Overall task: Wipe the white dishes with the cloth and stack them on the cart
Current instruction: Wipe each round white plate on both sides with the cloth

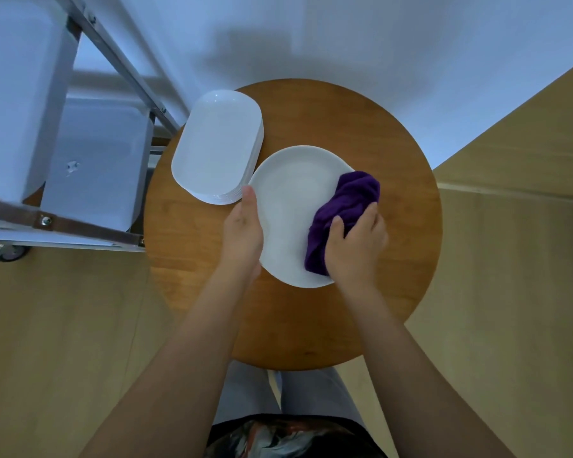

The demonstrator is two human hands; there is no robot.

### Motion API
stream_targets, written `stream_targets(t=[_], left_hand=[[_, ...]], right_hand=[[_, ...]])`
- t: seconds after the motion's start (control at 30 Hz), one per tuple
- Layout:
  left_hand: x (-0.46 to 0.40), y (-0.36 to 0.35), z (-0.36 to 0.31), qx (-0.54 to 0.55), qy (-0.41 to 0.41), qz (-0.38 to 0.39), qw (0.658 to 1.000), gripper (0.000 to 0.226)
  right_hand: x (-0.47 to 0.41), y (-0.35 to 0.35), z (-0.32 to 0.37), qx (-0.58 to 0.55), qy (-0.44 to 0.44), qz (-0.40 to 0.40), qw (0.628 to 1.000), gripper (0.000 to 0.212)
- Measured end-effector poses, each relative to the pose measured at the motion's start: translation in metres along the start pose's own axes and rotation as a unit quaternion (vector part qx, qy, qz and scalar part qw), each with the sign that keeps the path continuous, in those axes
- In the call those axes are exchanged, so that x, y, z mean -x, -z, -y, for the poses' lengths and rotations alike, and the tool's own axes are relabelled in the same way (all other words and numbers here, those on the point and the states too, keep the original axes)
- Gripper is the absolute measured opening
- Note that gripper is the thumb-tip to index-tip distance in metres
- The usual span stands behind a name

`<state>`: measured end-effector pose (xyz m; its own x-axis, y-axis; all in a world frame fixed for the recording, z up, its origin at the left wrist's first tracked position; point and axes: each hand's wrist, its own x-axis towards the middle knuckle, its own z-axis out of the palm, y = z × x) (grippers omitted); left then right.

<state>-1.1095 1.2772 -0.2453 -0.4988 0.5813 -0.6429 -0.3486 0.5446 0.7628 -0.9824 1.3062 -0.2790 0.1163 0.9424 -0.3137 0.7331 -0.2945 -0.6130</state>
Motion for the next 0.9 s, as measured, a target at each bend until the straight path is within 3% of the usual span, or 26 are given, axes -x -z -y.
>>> stream_targets(t=[0.17, 0.3, 0.5, 0.6, 0.73, 0.9], left_hand=[[0.011, 0.003, 0.012, 0.044, 0.004, -0.032, 0.999, 0.047], [0.021, 0.008, 0.016, 0.051, 0.008, -0.035, 0.998, 0.059], [0.035, 0.023, 0.009, 0.039, -0.032, -0.017, 0.999, 0.081], [0.04, 0.03, 0.004, 0.061, -0.055, -0.031, 0.996, 0.062], [0.046, 0.042, -0.007, 0.1, -0.036, -0.027, 0.994, 0.052], [0.058, 0.044, -0.019, 0.131, 0.003, -0.022, 0.991, 0.052]], right_hand=[[-0.009, -0.021, 0.024, 0.007, 0.018, -0.062, 0.998, 0.06], [-0.007, -0.022, 0.041, -0.052, 0.161, -0.067, 0.983, 0.065], [0.021, -0.014, 0.069, -0.1, 0.328, 0.009, 0.939, 0.06], [0.048, -0.017, 0.07, -0.098, 0.391, 0.052, 0.914, 0.051], [0.073, -0.009, 0.06, -0.157, 0.369, 0.139, 0.906, 0.045], [0.08, 0.02, 0.055, -0.12, 0.397, 0.182, 0.892, 0.042]])
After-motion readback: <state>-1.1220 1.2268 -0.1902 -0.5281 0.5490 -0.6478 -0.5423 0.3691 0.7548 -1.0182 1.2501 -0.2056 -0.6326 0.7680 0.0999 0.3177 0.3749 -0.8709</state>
